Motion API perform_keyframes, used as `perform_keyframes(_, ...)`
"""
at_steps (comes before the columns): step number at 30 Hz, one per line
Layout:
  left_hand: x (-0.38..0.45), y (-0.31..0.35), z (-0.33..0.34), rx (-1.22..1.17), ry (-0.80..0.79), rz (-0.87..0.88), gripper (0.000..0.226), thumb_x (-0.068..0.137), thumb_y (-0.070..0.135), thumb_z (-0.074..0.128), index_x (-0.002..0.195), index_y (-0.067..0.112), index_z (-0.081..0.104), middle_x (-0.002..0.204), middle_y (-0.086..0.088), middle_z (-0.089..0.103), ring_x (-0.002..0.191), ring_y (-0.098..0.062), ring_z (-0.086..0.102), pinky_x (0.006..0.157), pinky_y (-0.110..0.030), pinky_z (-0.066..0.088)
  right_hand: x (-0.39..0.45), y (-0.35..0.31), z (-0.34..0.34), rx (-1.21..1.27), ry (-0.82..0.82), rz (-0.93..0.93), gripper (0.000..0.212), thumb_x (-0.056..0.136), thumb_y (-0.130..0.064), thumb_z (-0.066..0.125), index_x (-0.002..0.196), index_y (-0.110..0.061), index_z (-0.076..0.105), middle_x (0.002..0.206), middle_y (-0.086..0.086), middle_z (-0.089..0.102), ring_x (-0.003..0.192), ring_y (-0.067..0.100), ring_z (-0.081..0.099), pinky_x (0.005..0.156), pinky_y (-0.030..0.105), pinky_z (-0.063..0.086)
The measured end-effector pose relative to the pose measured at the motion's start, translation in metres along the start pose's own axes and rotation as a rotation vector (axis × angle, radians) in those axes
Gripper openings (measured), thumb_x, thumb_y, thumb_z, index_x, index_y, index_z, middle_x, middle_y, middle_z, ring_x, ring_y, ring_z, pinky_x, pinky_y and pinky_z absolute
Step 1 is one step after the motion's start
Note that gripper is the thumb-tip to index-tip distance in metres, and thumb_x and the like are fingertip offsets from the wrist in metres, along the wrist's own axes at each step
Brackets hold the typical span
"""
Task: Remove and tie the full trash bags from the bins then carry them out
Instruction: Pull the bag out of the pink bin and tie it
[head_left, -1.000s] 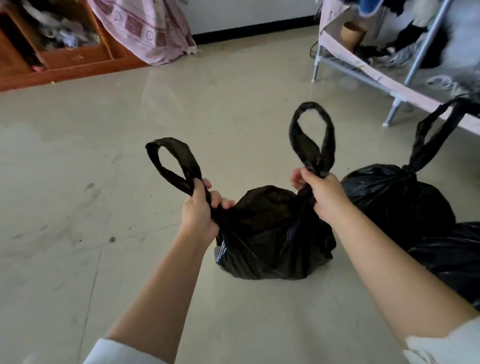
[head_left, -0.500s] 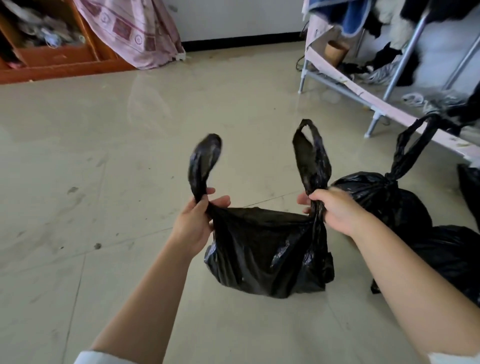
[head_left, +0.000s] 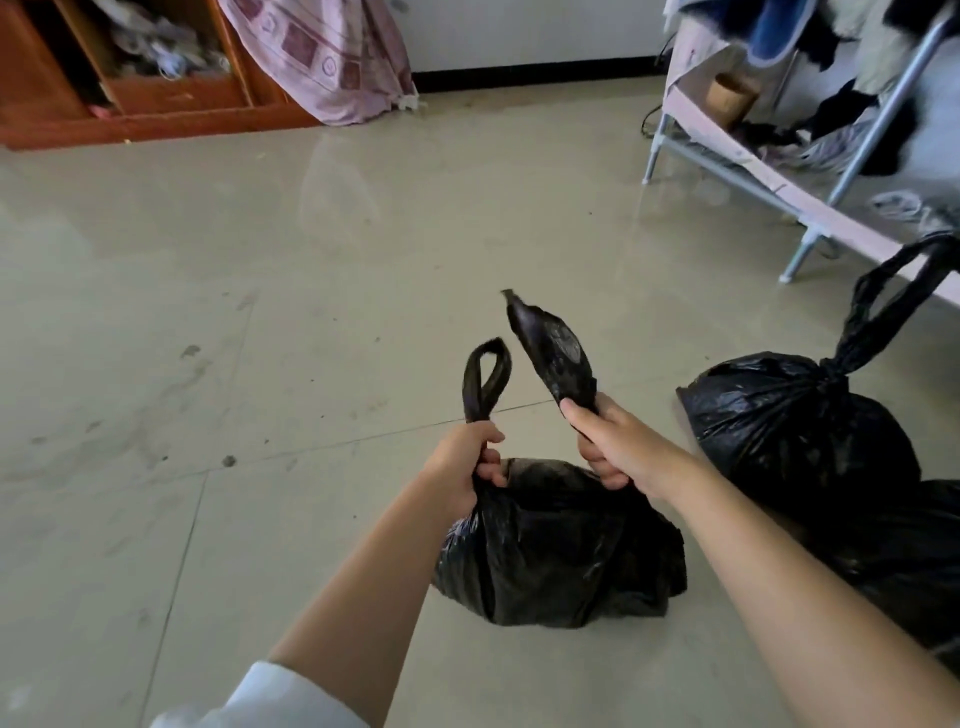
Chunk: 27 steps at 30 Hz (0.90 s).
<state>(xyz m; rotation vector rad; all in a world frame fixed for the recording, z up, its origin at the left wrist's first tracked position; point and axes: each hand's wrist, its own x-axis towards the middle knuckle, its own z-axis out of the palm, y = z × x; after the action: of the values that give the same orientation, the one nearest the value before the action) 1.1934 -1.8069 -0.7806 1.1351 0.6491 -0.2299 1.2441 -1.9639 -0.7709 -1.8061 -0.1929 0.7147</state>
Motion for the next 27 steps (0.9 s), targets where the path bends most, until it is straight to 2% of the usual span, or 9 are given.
perform_keyframes(3,0.002,-0.007,-0.001,0.149,-0.066,-0.049,0.037,0.082,-0.008,0.034,0.052,0.013,0.028,0.032,0.002,0.029,0.032,-0.011,0.027,0.032,-0.015,0.032,-0.004,0.002,-0.002,-0.088,0.008,0.036,0.038,0.094,-0.044,0.026,0.074,-0.015,0.038,0.058,-0.002,0.024,0.037,0.006,0.019,0.041,0.020,0.018)
perform_keyframes(5,0.003,-0.009,-0.002,0.196,-0.123,-0.053,0.040,0.083,-0.008,0.036,0.048,0.011,0.030,0.029,0.003,0.030,0.037,-0.012,0.028,0.033,-0.014,0.034,-0.008,0.002,-0.003,-0.185,0.068,-0.057,0.030,0.097,-0.032,0.028,0.080,-0.011,0.042,0.057,-0.002,0.027,0.036,0.005,0.026,0.043,0.020,0.022)
perform_keyframes(7,0.001,-0.010,-0.003,0.199,-0.212,-0.053,0.045,0.083,-0.007,0.041,0.042,0.010,0.037,0.031,0.004,0.032,0.034,-0.010,0.031,0.035,-0.015,0.034,-0.010,0.002,-0.004,-0.397,0.138,-0.186,0.030,0.097,-0.019,0.033,0.070,-0.010,0.042,0.052,-0.003,0.030,0.041,0.005,0.032,0.047,0.021,0.024)
perform_keyframes(11,-0.001,-0.011,-0.004,0.185,-0.371,-0.008,0.032,0.090,0.013,0.050,0.058,0.014,0.048,0.040,0.009,0.040,0.034,-0.002,0.033,0.039,-0.014,0.033,-0.011,0.005,-0.004,-0.579,0.135,-0.279,0.040,0.095,-0.017,0.041,0.058,-0.002,0.043,0.051,0.000,0.034,0.049,0.010,0.031,0.047,0.019,0.023)
perform_keyframes(13,0.000,-0.013,-0.004,0.156,-0.349,-0.003,0.030,0.087,0.033,0.051,0.063,0.016,0.046,0.042,0.010,0.037,0.034,-0.003,0.031,0.037,-0.014,0.031,-0.009,0.005,-0.005,-0.597,0.086,-0.254,0.037,0.094,-0.019,0.043,0.067,0.006,0.052,0.054,0.001,0.039,0.047,0.007,0.033,0.047,0.018,0.025)
perform_keyframes(17,0.002,-0.016,-0.003,0.148,-0.303,-0.012,0.050,0.079,0.063,0.041,0.056,0.019,0.044,0.041,0.008,0.032,0.032,-0.006,0.025,0.034,-0.016,0.024,-0.005,0.004,-0.002,-0.614,-0.062,-0.196,0.041,0.094,-0.020,0.044,0.053,-0.014,0.043,0.034,-0.008,0.040,0.032,0.002,0.039,0.039,0.012,0.027)
perform_keyframes(20,-0.001,-0.017,-0.001,0.213,-0.300,0.023,0.047,0.069,0.063,0.051,0.054,0.019,0.041,0.037,0.009,0.033,0.030,-0.005,0.026,0.033,-0.016,0.023,-0.003,0.006,-0.001,-0.630,-0.143,-0.141,0.045,0.094,-0.021,0.044,0.049,-0.023,0.042,0.031,-0.011,0.040,0.028,0.001,0.037,0.036,0.009,0.029)
perform_keyframes(24,0.001,-0.019,0.005,0.268,-0.169,0.089,0.040,0.085,0.047,0.052,0.059,0.018,0.046,0.032,0.012,0.036,0.027,-0.004,0.028,0.032,-0.015,0.024,-0.004,0.010,-0.002,-0.660,-0.175,-0.082,0.044,0.094,-0.023,0.043,0.050,-0.023,0.040,0.034,-0.010,0.036,0.029,0.003,0.033,0.036,0.012,0.028)
perform_keyframes(27,0.001,-0.023,0.009,0.337,-0.189,0.103,0.043,0.084,0.051,0.052,0.056,0.019,0.047,0.033,0.012,0.037,0.028,-0.004,0.030,0.033,-0.016,0.026,-0.006,0.011,-0.002,-0.718,-0.192,-0.042,0.042,0.094,-0.025,0.042,0.052,-0.023,0.041,0.040,-0.008,0.038,0.030,0.004,0.034,0.040,0.016,0.030)
